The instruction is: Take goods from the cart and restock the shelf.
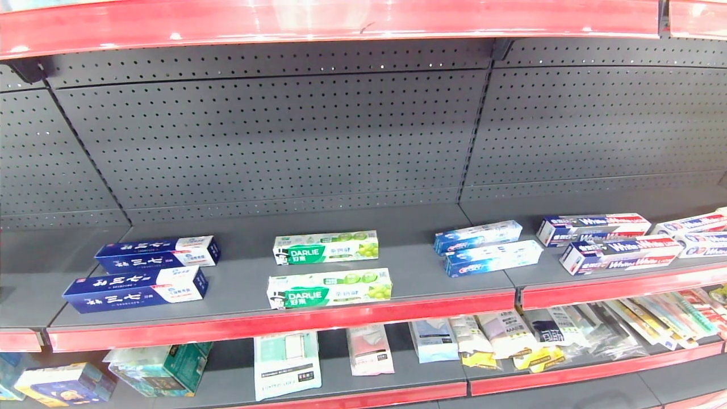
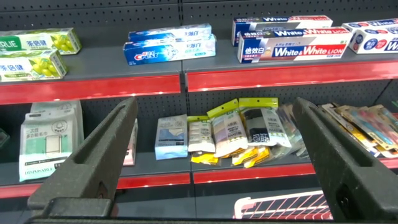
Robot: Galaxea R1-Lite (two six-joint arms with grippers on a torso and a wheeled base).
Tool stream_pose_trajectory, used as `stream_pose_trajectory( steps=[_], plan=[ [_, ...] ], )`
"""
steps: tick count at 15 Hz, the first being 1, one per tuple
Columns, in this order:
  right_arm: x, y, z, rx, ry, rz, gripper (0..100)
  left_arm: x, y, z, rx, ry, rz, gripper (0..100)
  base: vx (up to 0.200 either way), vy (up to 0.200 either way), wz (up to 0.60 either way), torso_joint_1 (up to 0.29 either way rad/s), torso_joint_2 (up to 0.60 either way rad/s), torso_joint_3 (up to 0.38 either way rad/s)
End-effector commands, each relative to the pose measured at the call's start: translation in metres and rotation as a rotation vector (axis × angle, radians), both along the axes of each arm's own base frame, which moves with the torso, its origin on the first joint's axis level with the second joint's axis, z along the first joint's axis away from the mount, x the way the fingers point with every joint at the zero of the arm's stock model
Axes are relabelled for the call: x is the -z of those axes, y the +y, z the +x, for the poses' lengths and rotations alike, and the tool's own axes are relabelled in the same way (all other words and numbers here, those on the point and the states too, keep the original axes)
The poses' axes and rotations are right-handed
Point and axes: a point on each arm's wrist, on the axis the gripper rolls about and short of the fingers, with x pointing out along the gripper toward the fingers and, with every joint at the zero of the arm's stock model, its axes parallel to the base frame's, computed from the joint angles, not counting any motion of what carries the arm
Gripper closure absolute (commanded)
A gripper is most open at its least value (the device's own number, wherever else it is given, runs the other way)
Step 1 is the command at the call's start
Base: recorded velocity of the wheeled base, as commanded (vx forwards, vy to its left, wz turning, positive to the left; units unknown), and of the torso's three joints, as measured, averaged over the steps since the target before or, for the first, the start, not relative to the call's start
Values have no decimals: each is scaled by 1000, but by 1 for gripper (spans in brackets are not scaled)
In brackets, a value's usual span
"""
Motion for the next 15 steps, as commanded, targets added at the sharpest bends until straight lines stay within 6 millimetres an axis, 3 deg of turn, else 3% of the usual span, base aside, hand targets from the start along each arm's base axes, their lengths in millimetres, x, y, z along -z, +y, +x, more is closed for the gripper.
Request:
stream_pose_trajectory(
  steps=[1, 5, 8, 15],
  plan=[
    [0, 0, 0, 0, 1, 0, 0, 35, 0, -23, 20, -120, -97, 0, 0, 0, 0, 0, 0, 0],
    [0, 0, 0, -1, 1, 0, 0, 36, 1, -26, -73, -164, -183, 0, 0, 0, 0, 0, 0, 0],
    [0, 0, 0, -1, 1, 0, 0, 43, 2, -23, -124, -164, -156, 0, 0, 0, 0, 0, 0, 0],
    [0, 0, 0, 0, 1, 0, 0, 43, 2, -23, -118, -164, -154, 0, 0, 0, 0, 0, 0, 0]
  ],
)
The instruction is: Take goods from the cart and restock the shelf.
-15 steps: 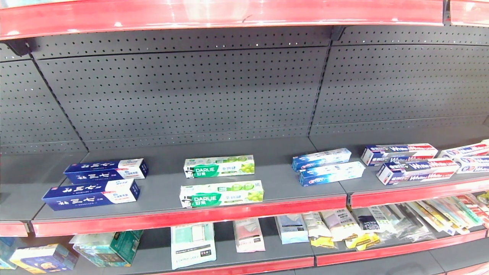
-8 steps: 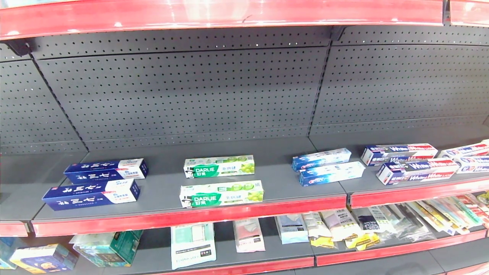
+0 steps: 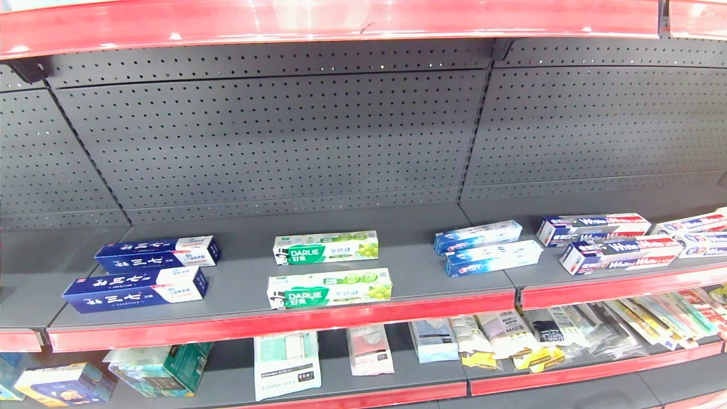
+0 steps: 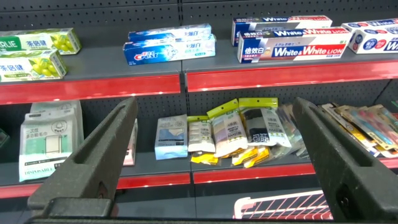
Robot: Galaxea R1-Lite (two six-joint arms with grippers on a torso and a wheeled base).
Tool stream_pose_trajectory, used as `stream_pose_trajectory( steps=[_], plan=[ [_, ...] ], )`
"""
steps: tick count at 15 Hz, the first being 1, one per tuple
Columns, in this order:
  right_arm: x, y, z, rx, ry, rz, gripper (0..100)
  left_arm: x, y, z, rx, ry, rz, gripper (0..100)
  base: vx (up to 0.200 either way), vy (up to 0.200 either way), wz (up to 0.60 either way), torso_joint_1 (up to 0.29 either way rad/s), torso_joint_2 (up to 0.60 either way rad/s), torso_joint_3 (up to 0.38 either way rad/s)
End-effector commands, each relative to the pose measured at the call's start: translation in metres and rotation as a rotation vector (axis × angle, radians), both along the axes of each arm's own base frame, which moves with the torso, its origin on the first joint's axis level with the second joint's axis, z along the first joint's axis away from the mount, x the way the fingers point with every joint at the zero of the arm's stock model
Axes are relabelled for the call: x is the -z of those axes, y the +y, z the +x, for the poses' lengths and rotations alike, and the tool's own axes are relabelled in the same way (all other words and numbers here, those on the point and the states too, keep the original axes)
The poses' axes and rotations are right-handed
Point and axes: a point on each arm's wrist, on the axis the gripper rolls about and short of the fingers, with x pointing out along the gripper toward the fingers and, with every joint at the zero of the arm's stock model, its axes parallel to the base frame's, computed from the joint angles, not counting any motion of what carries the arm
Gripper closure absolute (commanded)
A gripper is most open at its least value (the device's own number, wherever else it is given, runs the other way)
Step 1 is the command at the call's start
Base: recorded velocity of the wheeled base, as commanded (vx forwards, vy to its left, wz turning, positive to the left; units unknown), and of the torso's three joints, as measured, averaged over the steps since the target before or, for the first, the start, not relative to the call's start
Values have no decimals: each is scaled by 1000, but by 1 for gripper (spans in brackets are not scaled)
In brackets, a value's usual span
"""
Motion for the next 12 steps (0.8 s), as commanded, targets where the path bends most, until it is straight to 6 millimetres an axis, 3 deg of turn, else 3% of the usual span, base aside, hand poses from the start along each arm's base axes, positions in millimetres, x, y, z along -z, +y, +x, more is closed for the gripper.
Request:
stream_pose_trajectory(
  steps=[1, 12],
  plan=[
    [0, 0, 0, 0, 1, 0, 0, 0, 0, 0, -7, -7, -2, 0, 0, 0, 0, 0, 0, 0],
    [0, 0, 0, 0, 1, 0, 0, 1, 0, 0, 1, -3, 12, 0, 0, 0, 0, 0, 0, 0]
  ],
)
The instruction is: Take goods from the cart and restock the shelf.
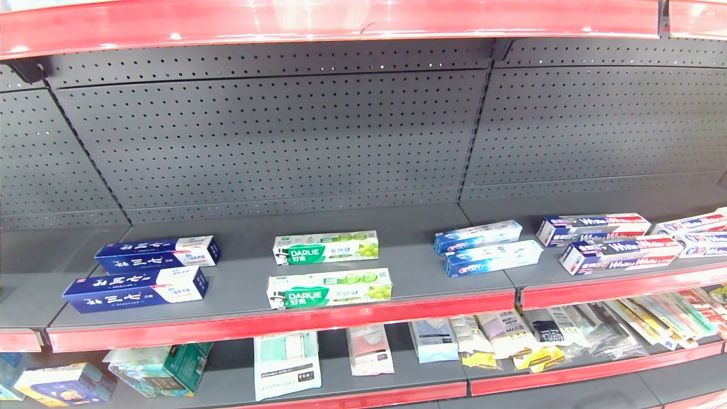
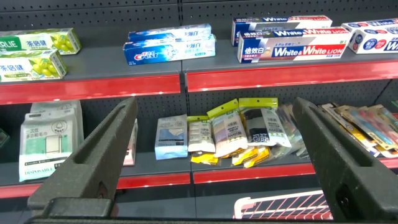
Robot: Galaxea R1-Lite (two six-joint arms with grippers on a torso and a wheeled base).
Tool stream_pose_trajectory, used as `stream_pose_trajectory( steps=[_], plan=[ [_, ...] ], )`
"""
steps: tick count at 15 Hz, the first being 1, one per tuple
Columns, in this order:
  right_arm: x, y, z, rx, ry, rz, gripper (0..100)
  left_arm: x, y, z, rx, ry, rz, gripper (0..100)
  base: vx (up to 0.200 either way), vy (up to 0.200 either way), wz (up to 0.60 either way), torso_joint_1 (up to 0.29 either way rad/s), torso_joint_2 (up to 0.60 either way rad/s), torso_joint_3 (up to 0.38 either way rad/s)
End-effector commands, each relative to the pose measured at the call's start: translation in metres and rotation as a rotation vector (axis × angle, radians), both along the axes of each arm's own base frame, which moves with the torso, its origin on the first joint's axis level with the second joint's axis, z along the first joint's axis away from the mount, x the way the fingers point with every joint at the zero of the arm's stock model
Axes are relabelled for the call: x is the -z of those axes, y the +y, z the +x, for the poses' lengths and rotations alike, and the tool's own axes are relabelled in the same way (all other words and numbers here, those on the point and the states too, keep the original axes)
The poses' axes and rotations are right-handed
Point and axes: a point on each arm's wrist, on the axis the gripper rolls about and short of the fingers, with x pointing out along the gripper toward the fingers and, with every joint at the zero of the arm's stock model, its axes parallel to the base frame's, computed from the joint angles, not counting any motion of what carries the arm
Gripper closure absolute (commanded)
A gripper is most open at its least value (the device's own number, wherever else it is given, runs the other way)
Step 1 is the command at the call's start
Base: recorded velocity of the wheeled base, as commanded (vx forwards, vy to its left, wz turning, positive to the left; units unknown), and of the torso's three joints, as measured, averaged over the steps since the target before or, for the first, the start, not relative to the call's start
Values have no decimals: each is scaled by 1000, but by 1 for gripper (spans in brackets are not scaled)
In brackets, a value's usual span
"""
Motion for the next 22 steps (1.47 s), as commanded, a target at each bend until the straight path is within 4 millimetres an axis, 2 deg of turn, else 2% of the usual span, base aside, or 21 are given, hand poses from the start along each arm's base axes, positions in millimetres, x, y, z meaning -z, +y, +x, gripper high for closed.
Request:
stream_pose_trajectory(
  steps=[1, 22],
  plan=[
    [0, 0, 0, -2, 1, 0, 0, 0, 0, 0, -1, 2, -1, 0, 0, 0, 0, 0, 0, 0],
    [0, 0, 0, 0, 1, -2, 0, 0, 0, 0, -1, 4, -1, 0, 0, 0, 0, 0, 0, 0]
  ],
)
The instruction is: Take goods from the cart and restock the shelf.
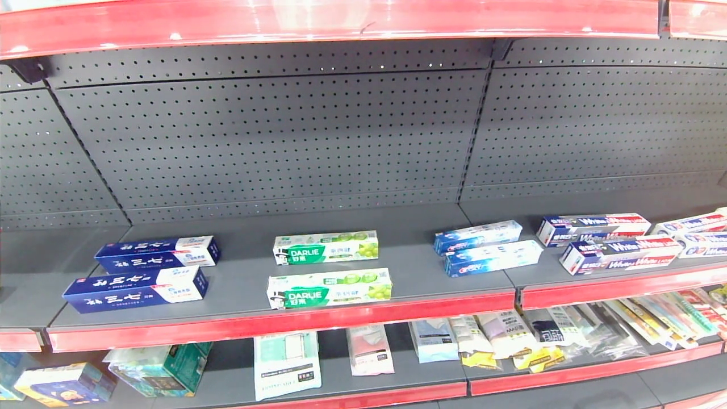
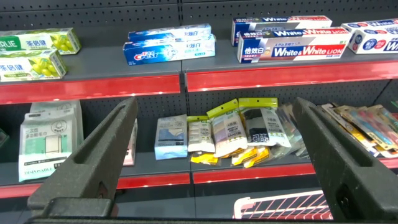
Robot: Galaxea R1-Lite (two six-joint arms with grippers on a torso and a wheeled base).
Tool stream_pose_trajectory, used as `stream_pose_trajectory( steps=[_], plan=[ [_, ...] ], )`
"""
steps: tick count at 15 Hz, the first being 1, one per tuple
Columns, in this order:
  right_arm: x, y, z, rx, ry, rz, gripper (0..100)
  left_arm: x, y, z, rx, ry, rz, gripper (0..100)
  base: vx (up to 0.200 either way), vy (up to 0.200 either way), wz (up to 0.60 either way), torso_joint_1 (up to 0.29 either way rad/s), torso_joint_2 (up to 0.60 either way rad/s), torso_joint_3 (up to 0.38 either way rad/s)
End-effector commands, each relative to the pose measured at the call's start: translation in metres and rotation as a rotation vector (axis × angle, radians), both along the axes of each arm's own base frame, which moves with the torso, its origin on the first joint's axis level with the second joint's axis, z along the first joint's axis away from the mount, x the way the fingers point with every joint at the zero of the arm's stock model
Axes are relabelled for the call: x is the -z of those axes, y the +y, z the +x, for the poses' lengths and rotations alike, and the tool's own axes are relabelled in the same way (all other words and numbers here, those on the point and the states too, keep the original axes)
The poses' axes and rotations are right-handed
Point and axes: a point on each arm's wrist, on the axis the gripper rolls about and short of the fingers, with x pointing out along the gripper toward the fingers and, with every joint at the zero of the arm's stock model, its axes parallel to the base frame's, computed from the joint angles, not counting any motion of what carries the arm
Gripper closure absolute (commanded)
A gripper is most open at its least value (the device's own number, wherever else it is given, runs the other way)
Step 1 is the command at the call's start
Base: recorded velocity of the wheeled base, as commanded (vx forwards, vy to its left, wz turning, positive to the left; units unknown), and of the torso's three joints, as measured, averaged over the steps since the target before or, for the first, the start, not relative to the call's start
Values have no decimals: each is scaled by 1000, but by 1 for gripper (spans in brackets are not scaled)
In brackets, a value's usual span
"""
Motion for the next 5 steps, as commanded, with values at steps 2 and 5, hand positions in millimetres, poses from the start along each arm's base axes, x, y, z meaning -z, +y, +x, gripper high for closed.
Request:
stream_pose_trajectory(
  steps=[2, 5],
  plan=[
    [0, 0, 0, 0, 1, -3, 0, 0, 0, 0, -1, 2, -1, 0, 0, 0, 0, 0, 0, 0],
    [0, 0, 0, 0, 1, -2, 0, 0, 0, 0, -1, 2, -1, 0, 0, 0, 0, 0, 0, 0]
  ],
)
